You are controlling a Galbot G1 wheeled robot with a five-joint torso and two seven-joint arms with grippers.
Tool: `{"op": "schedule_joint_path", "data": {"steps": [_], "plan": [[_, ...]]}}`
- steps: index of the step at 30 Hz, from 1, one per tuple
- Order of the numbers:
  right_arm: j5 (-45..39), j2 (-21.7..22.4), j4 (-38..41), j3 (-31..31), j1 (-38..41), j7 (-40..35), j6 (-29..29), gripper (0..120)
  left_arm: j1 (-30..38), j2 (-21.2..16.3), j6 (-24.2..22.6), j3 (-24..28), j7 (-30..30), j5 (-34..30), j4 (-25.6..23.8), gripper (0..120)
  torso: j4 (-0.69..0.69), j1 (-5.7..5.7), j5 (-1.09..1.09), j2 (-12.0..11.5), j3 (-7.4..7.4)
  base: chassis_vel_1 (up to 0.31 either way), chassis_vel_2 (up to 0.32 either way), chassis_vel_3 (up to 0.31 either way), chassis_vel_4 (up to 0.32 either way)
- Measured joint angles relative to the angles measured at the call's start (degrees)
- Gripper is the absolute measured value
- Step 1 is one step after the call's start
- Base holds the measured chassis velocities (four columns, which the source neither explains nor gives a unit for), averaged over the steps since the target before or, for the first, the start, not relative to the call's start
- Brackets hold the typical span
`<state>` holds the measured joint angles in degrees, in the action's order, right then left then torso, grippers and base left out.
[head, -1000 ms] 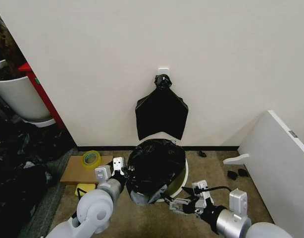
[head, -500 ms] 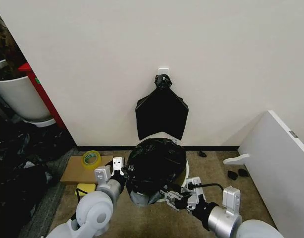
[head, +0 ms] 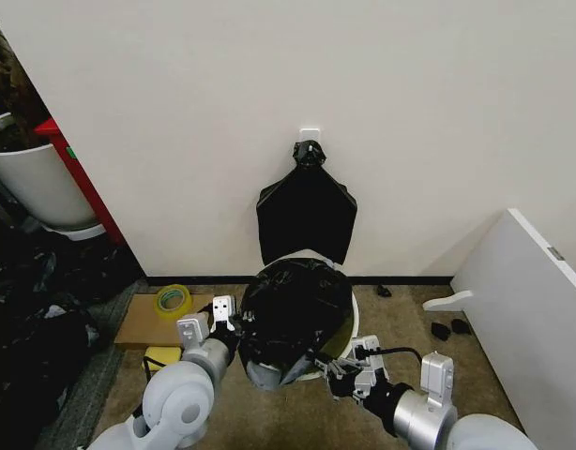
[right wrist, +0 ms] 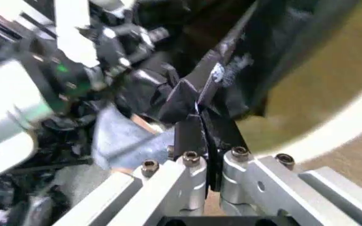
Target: Place the garbage bag over the trash bin.
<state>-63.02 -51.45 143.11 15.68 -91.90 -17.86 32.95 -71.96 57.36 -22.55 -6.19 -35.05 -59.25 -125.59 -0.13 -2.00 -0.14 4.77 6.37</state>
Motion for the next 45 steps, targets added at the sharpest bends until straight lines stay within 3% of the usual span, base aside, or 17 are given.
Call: {"op": "schedule_joint_path", "data": {"steps": [7, 18, 30, 38, 41, 44, 45], "plan": [[1.14, 2.11, 0.04, 1.7, -3.77, -3.43, 0.51, 0, 0.6, -0.11, 1.02, -0.56, -1.53, -3.41, 1.21, 1, -0.01, 0.0, -0.01, 0.0, 0.0, 0.0, 0.0, 0.0, 0.0], [1.98, 1.65, -0.41, 0.29, -2.83, -6.72, 4.42, 0, 0.82, 0.31, 4.53, -0.67, -3.81, -5.65, 1.64, 1, 0.0, 0.0, -0.01, 0.0, 0.0, 0.0, 0.0, 0.0, 0.0], [6.9, 1.17, -4.2, -1.4, -0.38, -9.1, 7.19, 0, 0.53, -0.57, 2.99, -0.9, -5.36, -9.13, -0.9, 1, 0.0, 0.0, 0.0, 0.0, 0.0, 0.0, 0.0, 0.0, 0.0], [11.29, 1.18, -3.96, -1.86, -0.94, -7.4, 6.58, 0, 0.45, -0.39, 2.91, -0.64, -5.66, -7.65, -0.4, 1, 0.0, 0.0, 0.0, 0.0, 0.0, 0.0, 0.0, 0.0, 0.0], [12.39, 1.32, -3.52, -1.76, -1.29, -6.96, 6.37, 9, 0.47, -0.37, 2.95, -0.61, -5.73, -7.21, -0.14, 1, 0.0, 0.0, -0.01, 0.0, 0.0, 0.0, 0.0, 0.0, 0.0], [15.26, 2.28, -0.86, -0.68, -2.72, -6.37, 6.12, 26, 0.8, -0.11, 3.32, -0.47, -6.1, -5.53, 0.92, 1, 0.0, 0.0, -0.01, 0.0, 0.0, 0.0, 0.0, 0.0, 0.0], [15.26, 2.28, -0.86, -0.68, -2.72, -6.37, 6.12, 26, 0.8, -0.11, 3.32, -0.47, -6.1, -5.53, 0.92, 1, 0.0, 0.0, -0.01, 0.0, 0.0, 0.0, 0.0, 0.0, 0.0]]}}
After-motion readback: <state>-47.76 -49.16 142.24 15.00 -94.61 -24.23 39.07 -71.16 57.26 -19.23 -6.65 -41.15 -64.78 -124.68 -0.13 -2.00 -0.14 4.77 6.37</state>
